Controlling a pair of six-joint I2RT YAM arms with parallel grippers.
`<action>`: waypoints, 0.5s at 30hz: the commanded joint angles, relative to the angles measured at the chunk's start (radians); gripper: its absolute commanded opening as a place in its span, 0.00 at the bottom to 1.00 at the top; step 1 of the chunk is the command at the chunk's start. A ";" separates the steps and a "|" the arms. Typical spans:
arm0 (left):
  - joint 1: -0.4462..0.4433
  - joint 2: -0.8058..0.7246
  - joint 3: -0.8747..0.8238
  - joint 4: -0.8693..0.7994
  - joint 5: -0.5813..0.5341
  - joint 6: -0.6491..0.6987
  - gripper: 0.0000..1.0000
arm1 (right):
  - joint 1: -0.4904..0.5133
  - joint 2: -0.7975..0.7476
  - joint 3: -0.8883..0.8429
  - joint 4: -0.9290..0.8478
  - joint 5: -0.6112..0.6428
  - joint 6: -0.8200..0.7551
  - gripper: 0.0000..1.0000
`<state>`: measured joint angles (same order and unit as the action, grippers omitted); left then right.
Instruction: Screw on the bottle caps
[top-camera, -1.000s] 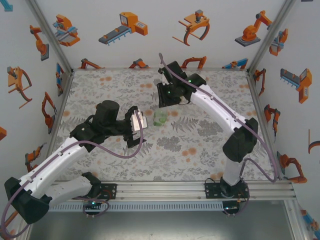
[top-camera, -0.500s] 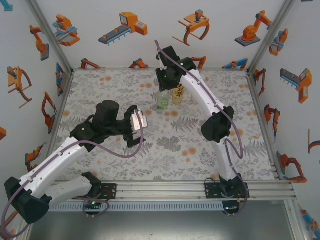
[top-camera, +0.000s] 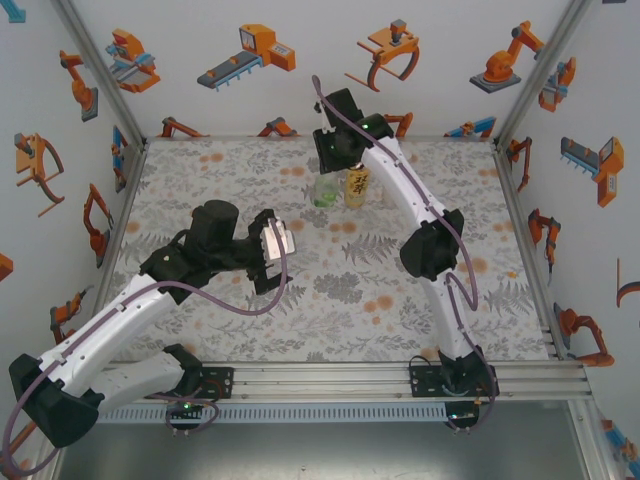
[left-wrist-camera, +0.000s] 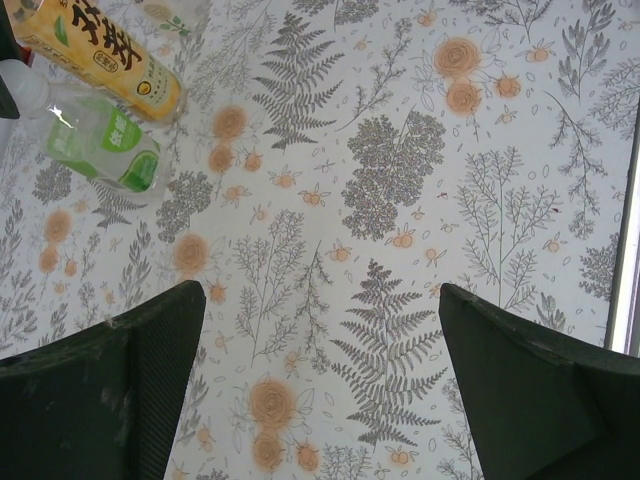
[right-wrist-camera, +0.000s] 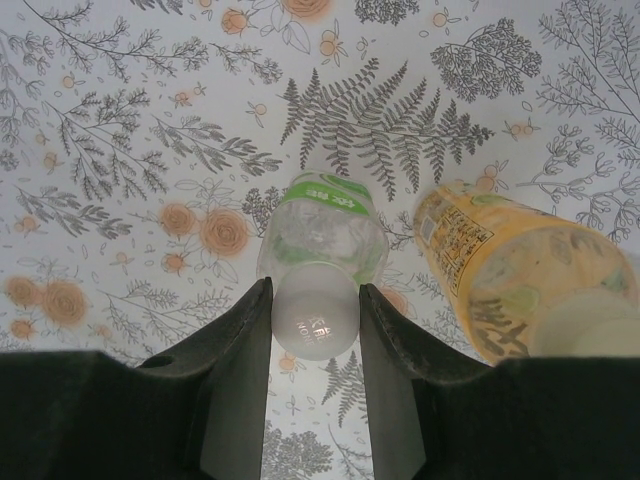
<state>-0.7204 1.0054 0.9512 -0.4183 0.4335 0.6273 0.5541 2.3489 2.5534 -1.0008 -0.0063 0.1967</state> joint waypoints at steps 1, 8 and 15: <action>-0.006 0.001 -0.005 0.011 0.004 -0.018 0.92 | 0.003 0.028 -0.008 0.024 0.006 -0.019 0.00; -0.006 0.004 -0.003 0.010 0.007 -0.020 0.92 | 0.003 0.048 -0.025 0.028 0.006 -0.016 0.00; -0.005 0.006 -0.003 0.011 0.004 -0.021 0.92 | 0.003 0.061 -0.048 0.053 0.005 -0.017 0.07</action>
<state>-0.7204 1.0103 0.9512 -0.4183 0.4335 0.6193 0.5541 2.3840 2.5259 -0.9466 -0.0063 0.1890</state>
